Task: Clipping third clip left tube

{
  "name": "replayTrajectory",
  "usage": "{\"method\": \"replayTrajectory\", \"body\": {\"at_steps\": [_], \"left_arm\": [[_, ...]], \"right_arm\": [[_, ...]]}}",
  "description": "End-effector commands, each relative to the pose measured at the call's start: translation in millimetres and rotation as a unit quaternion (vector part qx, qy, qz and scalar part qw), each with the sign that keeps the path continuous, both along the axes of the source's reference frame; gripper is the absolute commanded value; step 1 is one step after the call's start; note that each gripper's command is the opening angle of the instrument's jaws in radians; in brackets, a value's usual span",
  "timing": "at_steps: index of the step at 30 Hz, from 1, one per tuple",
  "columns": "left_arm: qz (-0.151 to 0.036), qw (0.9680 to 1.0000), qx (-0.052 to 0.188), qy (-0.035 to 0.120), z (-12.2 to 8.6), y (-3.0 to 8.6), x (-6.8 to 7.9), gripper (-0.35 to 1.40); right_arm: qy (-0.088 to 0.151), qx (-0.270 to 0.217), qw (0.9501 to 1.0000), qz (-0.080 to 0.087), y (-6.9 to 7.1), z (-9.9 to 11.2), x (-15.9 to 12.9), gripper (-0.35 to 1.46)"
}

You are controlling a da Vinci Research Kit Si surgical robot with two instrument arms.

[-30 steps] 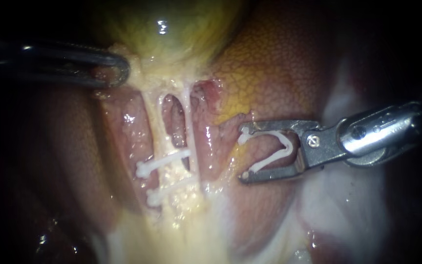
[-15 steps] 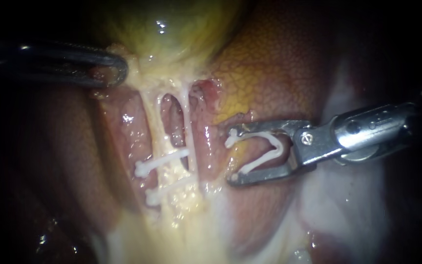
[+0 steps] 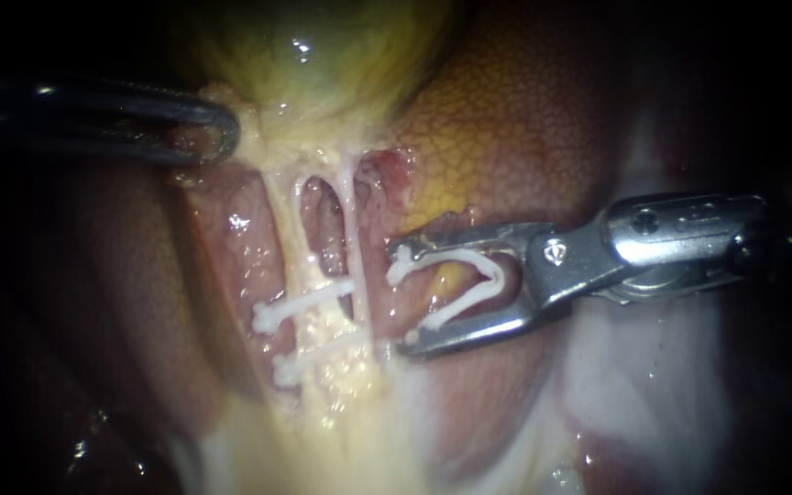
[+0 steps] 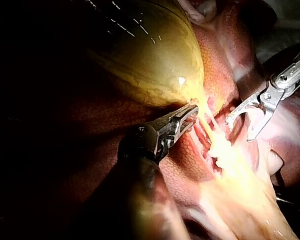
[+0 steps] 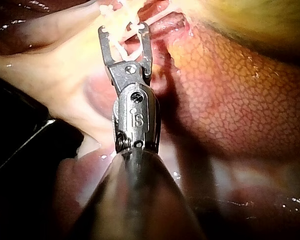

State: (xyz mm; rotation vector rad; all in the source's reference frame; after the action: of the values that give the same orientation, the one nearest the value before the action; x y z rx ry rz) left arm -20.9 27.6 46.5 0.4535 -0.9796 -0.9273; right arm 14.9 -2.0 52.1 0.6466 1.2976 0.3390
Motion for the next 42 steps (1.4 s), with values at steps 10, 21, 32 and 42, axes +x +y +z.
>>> {"method": "replayTrajectory", "body": {"at_steps": [10, 21, 32, 42], "left_arm": [[-0.001, 1.0, 0.0, 0.001, -0.2, -0.1, -0.1, -0.35], [-0.002, 1.0, 0.0, 0.002, -0.5, -0.3, -0.4, -0.35], [-0.003, 1.0, 0.0, 0.003, -0.7, -0.5, -0.7, -0.35], [-0.005, 1.0, -0.001, 0.004, -0.6, -0.8, -1.0, -0.35]], "right_arm": [[0.012, 0.013, 0.9998, 0.002, 1.1, 0.3, 1.9, 0.45], [0.011, 0.019, 0.9998, 0.005, 2.2, 2.4, 2.9, 0.45], [0.018, 0.039, 0.9991, 0.001, 2.3, 4.8, 4.2, 0.45], [0.072, 0.079, 0.9943, 0.001, 2.4, 5.4, 6.5, 0.45]]}}
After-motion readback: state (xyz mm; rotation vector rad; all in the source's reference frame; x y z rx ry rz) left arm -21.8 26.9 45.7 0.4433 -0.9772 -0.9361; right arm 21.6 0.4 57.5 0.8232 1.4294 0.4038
